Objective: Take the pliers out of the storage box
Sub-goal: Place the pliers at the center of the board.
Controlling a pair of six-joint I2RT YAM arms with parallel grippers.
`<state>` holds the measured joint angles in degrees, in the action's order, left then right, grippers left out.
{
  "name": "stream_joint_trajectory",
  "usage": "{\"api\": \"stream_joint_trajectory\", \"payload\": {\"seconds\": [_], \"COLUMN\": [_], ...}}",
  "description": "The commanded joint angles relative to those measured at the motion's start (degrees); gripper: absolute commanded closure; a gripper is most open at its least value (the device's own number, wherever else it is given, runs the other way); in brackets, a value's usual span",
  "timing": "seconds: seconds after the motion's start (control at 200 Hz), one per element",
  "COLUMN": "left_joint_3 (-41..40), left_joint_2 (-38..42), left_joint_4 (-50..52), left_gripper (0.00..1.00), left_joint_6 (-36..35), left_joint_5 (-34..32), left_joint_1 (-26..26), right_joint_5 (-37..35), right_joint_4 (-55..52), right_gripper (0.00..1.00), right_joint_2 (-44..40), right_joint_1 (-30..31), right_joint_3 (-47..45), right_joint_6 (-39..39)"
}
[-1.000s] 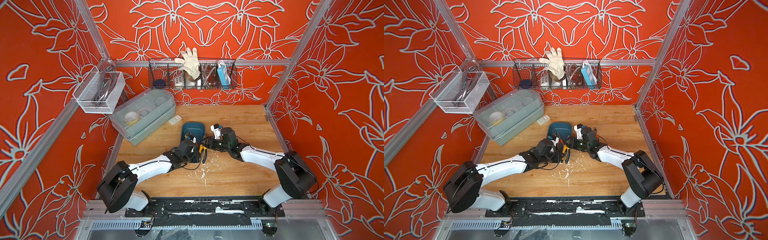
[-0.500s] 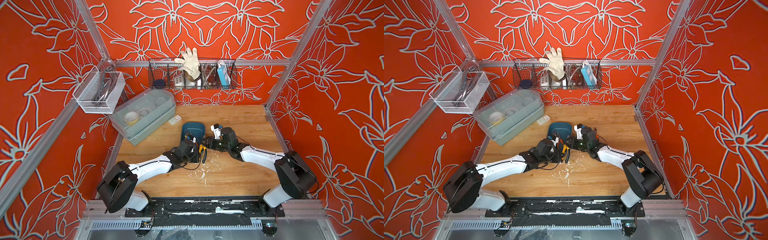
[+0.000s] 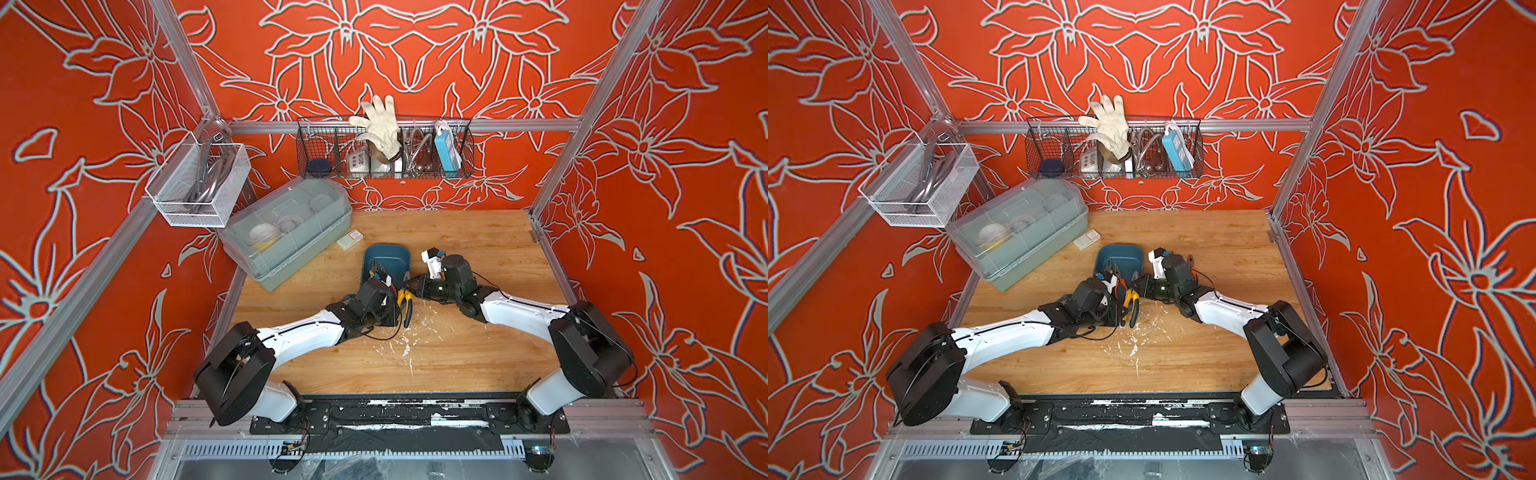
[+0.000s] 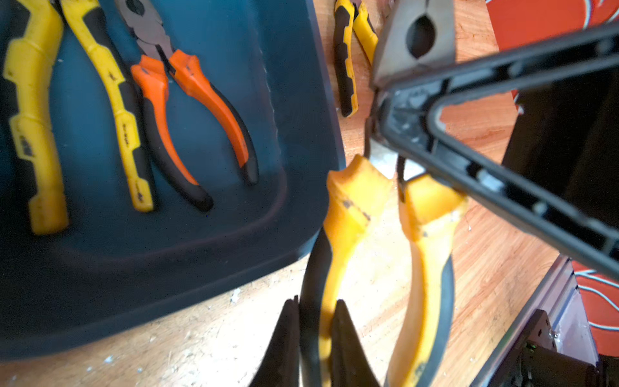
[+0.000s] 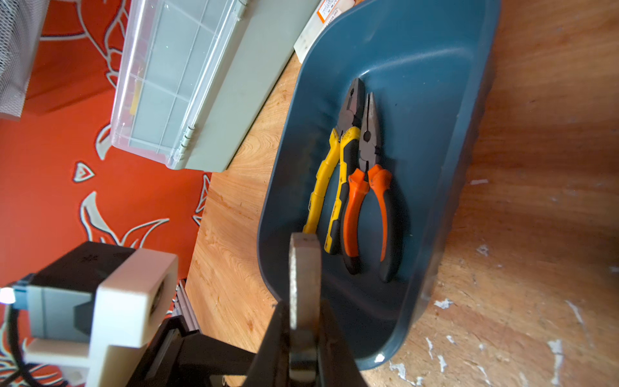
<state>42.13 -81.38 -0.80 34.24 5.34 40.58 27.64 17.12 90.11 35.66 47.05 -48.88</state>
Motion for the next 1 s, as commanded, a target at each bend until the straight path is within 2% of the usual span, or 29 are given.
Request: {"api": "stream_joint_trajectory", "payload": {"seconds": [0.0,0.065,0.115,0.19,0.26,0.305,0.49,0.651,0.766,0.861,0.931,0.991], "left_joint_3": [1.82,1.89,1.86,1.44,0.54,0.06,-0.42,0.13,0.67,0.72,0.72,0.67], "left_joint_2": [1.51,1.59,1.89,2.72,3.87,4.81,6.38,5.13,3.88,3.51,3.41,3.32], "left_joint_4": [-3.83,-3.47,-3.33,-3.46,-3.86,-3.86,-3.42,-3.51,-3.67,-3.77,-3.86,-3.86], "left_gripper": [1.0,0.98,0.82,0.53,0.36,0.31,0.29,0.31,0.32,0.34,0.34,0.34], "left_joint_6": [-0.97,-1.13,-1.26,-0.99,-0.75,-0.67,-0.82,-0.62,-0.35,-0.22,-0.21,-0.14], "left_joint_5": [0.56,0.21,0.06,-0.44,-1.55,-2.61,-3.94,-3.04,-1.75,-1.3,-1.3,-1.3], "left_joint_1": [0.31,0.42,0.33,0.37,0.3,0.34,0.32,0.32,0.34,0.31,0.32,0.36], "right_joint_5": [-0.21,-0.55,-0.98,-1.18,-1.29,-1.61,-0.8,-11.44,-23.01,-30.16,-32.27,-30.47], "right_joint_4": [-3.59,-3.49,-4.01,-5.22,-6.76,-8.74,-20.85,-38.04,-46.36,-49.58,-49.09,-48.48], "right_gripper": [1.0,1.0,1.0,1.0,1.0,1.0,1.0,1.0,1.0,1.0,1.0,1.0], "right_joint_2": [0.66,0.08,-0.49,-1.66,-3.15,-4.5,-13.45,-18.74,-15.57,-10.9,-6.84,-2.76], "right_joint_1": [0.46,0.46,0.46,0.38,0.14,-0.28,-7.19,-16.46,-19.32,-20.9,-22.61,-24.58], "right_joint_3": [1.17,0.95,1.01,1.46,1.86,2.23,3.49,8.02,13.71,17.98,20.17,22.5], "right_joint_6": [1.69,1.77,2.2,2.93,4.0,4.46,10.21,21.13,26.08,27.06,27.52,28.22]}}
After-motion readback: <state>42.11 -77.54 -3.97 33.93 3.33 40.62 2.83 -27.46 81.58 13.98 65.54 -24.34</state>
